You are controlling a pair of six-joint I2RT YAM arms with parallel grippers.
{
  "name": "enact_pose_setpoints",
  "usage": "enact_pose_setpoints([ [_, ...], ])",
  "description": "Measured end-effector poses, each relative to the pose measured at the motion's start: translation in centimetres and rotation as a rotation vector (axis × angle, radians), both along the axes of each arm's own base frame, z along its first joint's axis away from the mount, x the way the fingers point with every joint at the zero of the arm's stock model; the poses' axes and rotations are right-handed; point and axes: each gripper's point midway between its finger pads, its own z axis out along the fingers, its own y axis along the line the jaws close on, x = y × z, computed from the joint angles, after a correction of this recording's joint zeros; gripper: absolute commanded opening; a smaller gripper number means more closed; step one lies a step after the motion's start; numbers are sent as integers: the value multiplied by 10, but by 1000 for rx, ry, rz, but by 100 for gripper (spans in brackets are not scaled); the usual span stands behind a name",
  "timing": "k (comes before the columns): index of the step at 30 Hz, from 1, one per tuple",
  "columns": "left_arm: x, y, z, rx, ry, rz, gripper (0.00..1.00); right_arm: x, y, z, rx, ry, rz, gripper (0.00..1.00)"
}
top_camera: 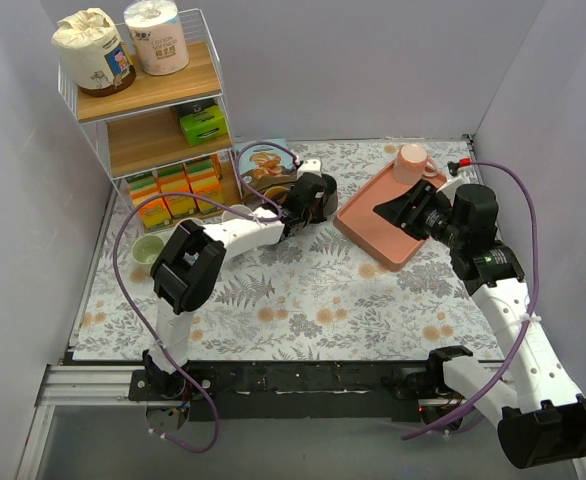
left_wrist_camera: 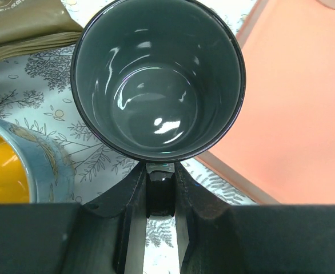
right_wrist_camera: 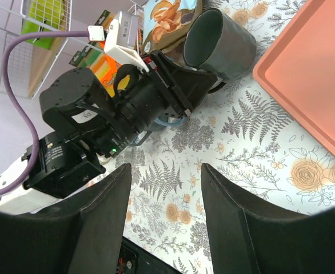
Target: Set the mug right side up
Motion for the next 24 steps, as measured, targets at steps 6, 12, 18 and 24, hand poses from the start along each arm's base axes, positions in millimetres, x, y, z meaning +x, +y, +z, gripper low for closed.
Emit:
enact_pose_setpoints([
  [6, 9, 7, -19, 82, -38, 73, 0, -1, -6, -4, -8, 24, -6, 59],
  [12, 22, 1, -28, 111, -82, 130, 0, 0, -9, -4, -9, 36, -6, 60],
  [18, 12, -7, -36, 138, -86, 138, 5, 2, -12, -3, -4, 41, -5, 60],
  [24, 1, -13, -36, 162, -93, 143, 37, 3, -11, -5, 2, 51, 5, 60],
])
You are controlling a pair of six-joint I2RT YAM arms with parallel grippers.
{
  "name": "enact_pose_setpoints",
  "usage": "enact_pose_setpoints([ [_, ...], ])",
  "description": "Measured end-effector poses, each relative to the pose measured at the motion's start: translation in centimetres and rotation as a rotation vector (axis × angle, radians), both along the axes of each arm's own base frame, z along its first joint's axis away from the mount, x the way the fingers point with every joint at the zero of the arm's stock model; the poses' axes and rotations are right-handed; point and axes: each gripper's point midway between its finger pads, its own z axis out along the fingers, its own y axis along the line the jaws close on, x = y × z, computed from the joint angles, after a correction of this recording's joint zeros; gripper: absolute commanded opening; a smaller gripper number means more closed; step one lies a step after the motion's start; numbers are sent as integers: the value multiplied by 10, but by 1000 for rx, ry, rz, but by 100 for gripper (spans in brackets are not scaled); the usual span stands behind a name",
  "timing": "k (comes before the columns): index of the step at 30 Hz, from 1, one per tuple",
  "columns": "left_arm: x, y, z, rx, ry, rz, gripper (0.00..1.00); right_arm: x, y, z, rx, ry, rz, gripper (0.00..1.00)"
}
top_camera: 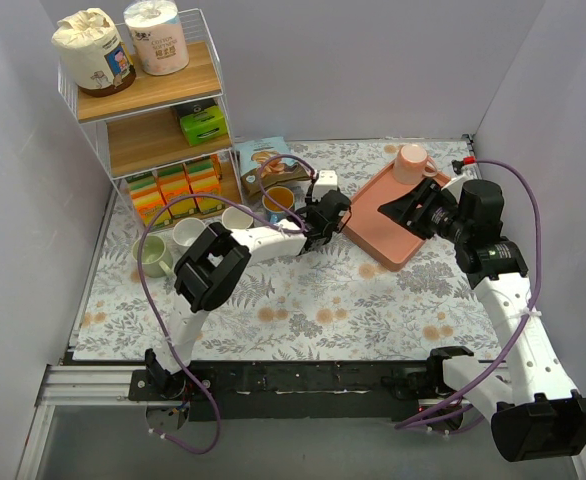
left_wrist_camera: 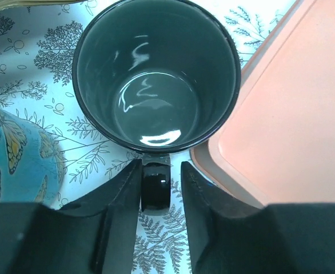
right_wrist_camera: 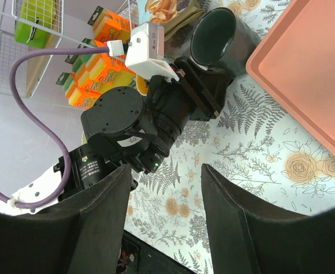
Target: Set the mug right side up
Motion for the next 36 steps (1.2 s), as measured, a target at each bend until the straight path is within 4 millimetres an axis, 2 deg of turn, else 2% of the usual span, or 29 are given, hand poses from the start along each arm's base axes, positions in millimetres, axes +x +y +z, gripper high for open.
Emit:
enact_pose_setpoints([
  [4, -2, -3, 2, -11, -8, 9, 48, 0, 0, 0, 2, 0, 2, 60],
  [8, -2, -4, 2, -25, -7, 17, 66, 0, 0, 0, 4, 1, 4, 60],
  [9, -2, -4, 2, -29, -6, 19, 77, 0, 0, 0, 4, 1, 4, 60],
  [12, -1, -4, 2, -36, -5, 23, 98, 0, -1, 1, 5, 0, 1, 61],
  [15, -2, -5, 5, -49, -5, 21, 98, 1, -2, 0, 4, 0, -2, 62],
  [18, -3, -7, 17, -68, -11, 11, 98, 2, -4, 0, -3, -1, -7, 64],
  [19, -4, -8, 24, -77, -19, 8, 98, 4, -5, 0, -8, -2, -8, 65],
  [23, -8, -10, 64, -128, -66, -4, 98, 21, -13, 0, -62, -16, -26, 79],
  [27, -25, -5, 121, -179, -133, -31, 98, 54, -37, 4, -178, -54, -83, 80],
  [30, -41, 6, 163, -224, -186, -49, 98, 89, -68, 7, -255, -79, -163, 81],
  [32, -52, 14, 185, -250, -212, -65, 98, 113, -98, 3, -303, -86, -234, 82],
  [34, -61, 20, 203, -276, -228, -87, 98, 136, -128, -5, -342, -103, -292, 82],
  [36, -69, 21, 213, -294, -226, -119, 98, 157, -149, -13, -377, -145, -304, 83],
])
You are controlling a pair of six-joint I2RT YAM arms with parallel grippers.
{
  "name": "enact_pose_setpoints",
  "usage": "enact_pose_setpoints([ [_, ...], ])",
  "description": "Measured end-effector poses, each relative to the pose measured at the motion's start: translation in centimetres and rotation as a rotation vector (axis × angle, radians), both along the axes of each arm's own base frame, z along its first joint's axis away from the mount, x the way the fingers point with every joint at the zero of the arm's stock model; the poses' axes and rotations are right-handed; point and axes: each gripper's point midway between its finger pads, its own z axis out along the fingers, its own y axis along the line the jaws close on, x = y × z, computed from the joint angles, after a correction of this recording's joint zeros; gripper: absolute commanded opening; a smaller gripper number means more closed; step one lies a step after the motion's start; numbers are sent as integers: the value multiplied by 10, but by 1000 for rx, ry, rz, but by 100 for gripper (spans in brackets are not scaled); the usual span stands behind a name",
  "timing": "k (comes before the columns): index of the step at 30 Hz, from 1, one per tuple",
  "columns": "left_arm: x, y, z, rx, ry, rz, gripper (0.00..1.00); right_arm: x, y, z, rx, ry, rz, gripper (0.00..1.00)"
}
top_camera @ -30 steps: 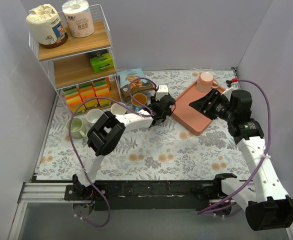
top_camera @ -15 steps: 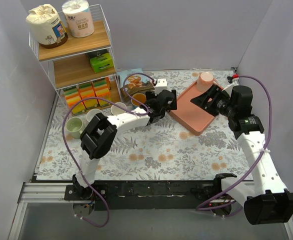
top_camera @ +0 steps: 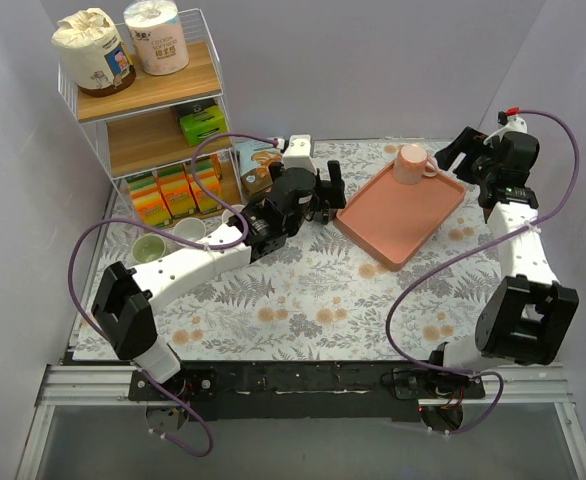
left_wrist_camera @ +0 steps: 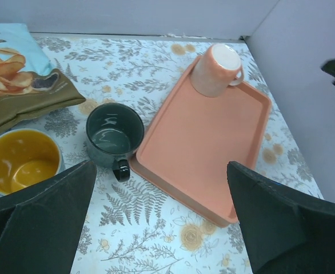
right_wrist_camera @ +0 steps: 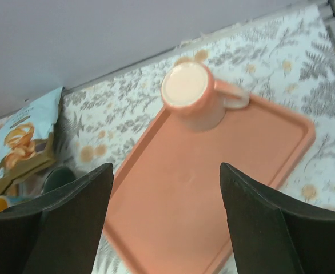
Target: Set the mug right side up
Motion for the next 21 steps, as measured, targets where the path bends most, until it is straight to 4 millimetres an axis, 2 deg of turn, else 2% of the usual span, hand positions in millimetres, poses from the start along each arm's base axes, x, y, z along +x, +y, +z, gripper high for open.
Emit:
enact_pose_setpoints([
  [2, -6, -3, 3, -6, 11, -43, 98, 19, -13, -6, -43, -57, 23, 83],
  [4, -13, -8, -3, 4, 40, -98, 98, 39, -21, -15, -82, -101, 61, 83],
  [7, -25, -17, -15, 20, 91, -179, 98, 71, -29, -39, -86, -109, 123, 83],
  [11, -35, -19, -21, 20, 126, -235, 98, 112, -42, -73, -86, -107, 161, 83],
  [15, -37, -7, -15, -2, 146, -233, 98, 130, -50, -102, -98, -97, 173, 80],
  [17, -36, -1, -11, -16, 147, -224, 98, 139, -54, -107, -116, -105, 172, 80],
  [21, -32, 7, -10, -32, 159, -205, 98, 145, -59, -110, -179, -131, 147, 80],
])
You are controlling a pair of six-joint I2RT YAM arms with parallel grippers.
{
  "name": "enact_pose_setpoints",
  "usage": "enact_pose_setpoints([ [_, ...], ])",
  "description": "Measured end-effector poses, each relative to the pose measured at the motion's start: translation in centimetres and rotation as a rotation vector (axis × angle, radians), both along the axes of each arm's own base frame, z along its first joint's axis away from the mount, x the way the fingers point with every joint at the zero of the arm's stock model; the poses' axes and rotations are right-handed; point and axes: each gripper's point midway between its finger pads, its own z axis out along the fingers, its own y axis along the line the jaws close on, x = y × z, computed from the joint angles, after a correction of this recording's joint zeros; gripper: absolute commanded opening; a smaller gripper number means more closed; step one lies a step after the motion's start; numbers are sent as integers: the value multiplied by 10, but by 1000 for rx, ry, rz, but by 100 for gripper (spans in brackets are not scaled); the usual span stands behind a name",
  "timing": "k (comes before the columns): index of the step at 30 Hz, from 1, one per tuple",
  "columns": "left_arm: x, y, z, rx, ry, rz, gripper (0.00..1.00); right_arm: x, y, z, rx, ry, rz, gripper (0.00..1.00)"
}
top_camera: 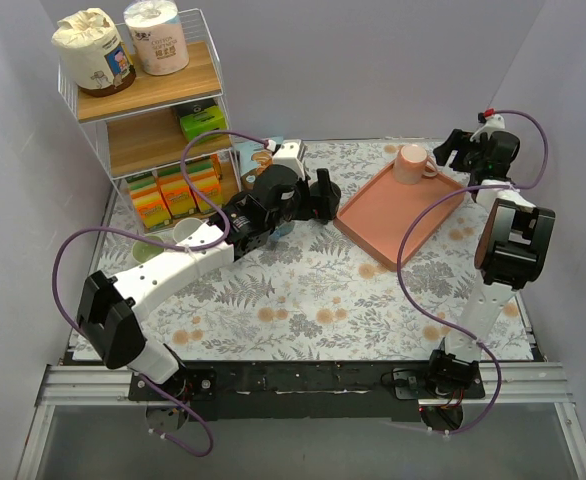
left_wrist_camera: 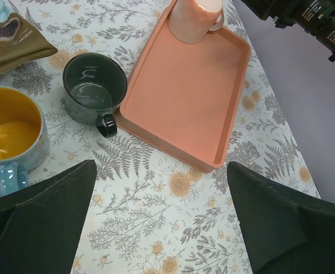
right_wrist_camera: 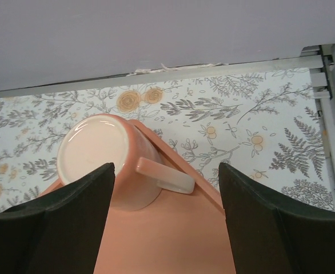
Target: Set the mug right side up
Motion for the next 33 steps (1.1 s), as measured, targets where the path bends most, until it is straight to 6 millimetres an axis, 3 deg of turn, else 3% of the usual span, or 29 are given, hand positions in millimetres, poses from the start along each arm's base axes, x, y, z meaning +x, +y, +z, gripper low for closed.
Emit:
enact_pose_setpoints([
  [6, 2, 5, -14, 12, 44, 3, 98, 9, -9, -10, -48, -10, -57, 75],
  [13, 4, 9, -26, 36, 79, 2, 98, 30, -22, -42, -49, 63, -98, 75],
  [16, 6, 11, -27, 34, 85, 5, 98, 25, -19, -56, -47, 118, -89, 75],
  [25, 9, 20, -39, 44, 108, 21, 98, 12, -2, -70, -26, 182, 17, 67],
  [30, 2, 26, -52, 54, 134, 22, 98, -19, 15, -83, -18, 224, 67, 70],
  [33, -2, 29, -52, 47, 139, 21, 98, -35, 17, -80, -35, 232, 46, 73],
])
